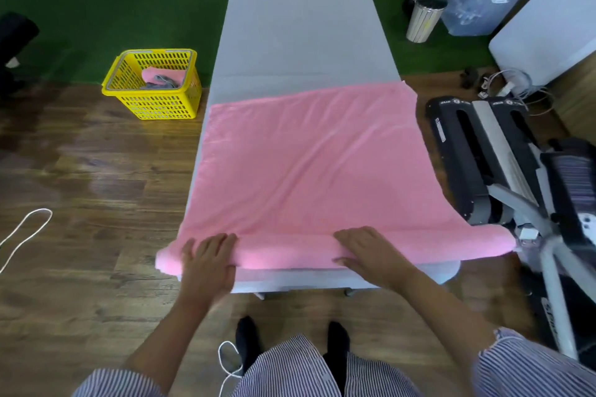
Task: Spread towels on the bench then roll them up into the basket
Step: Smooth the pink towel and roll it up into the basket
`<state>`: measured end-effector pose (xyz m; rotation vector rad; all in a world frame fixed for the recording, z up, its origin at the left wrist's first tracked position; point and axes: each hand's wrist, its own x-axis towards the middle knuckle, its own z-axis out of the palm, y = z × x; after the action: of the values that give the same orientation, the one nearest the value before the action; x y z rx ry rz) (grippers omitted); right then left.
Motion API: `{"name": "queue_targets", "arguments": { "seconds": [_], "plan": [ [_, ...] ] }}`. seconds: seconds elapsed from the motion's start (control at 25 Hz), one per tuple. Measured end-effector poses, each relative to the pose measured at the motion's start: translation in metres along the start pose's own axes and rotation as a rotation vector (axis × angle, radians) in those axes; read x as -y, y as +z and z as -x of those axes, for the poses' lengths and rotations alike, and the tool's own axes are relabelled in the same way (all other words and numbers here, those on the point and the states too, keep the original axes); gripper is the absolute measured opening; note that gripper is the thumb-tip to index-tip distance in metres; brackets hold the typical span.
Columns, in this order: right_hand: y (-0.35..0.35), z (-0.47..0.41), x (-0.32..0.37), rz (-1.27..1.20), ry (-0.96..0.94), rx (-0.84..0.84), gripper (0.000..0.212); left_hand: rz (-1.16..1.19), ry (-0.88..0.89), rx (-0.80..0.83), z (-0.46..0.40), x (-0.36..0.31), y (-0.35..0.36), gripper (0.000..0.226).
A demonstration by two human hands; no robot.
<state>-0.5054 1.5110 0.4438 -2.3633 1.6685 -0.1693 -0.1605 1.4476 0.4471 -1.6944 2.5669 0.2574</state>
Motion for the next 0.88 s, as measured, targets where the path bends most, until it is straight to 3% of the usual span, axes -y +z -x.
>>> {"name": "queue_targets", "arguments": {
  "seconds": [0.16,0.36,0.52,0.64,0.76,0.88],
  "plan": [
    [-0.015,0.084,-0.078,0.067,0.144,-0.057,0.056,0.005,-0.034,-0.062,-0.005,-0.006,-0.003,0.051],
    [-0.033,0.132,-0.122,-0.061,0.563,-0.041,0.06,-0.01,-0.094,-0.042,-0.003,0.001,-0.006,0.053],
    [-0.042,0.12,-0.119,-0.16,0.532,-0.07,0.043,0.009,-0.185,-0.001,0.002,0.013,-0.017,0.054],
    [-0.041,0.113,-0.121,-0.103,0.509,-0.145,0.036,0.011,-0.132,-0.066,0.001,0.015,-0.021,0.046],
    [-0.036,0.119,-0.122,-0.04,0.502,-0.141,0.045,0.013,-0.077,-0.171,0.001,0.012,-0.018,0.041],
    [-0.034,0.125,-0.118,-0.01,0.46,-0.044,0.049,-0.015,-0.039,-0.142,0.007,0.012,-0.005,0.052]
  ]
}}
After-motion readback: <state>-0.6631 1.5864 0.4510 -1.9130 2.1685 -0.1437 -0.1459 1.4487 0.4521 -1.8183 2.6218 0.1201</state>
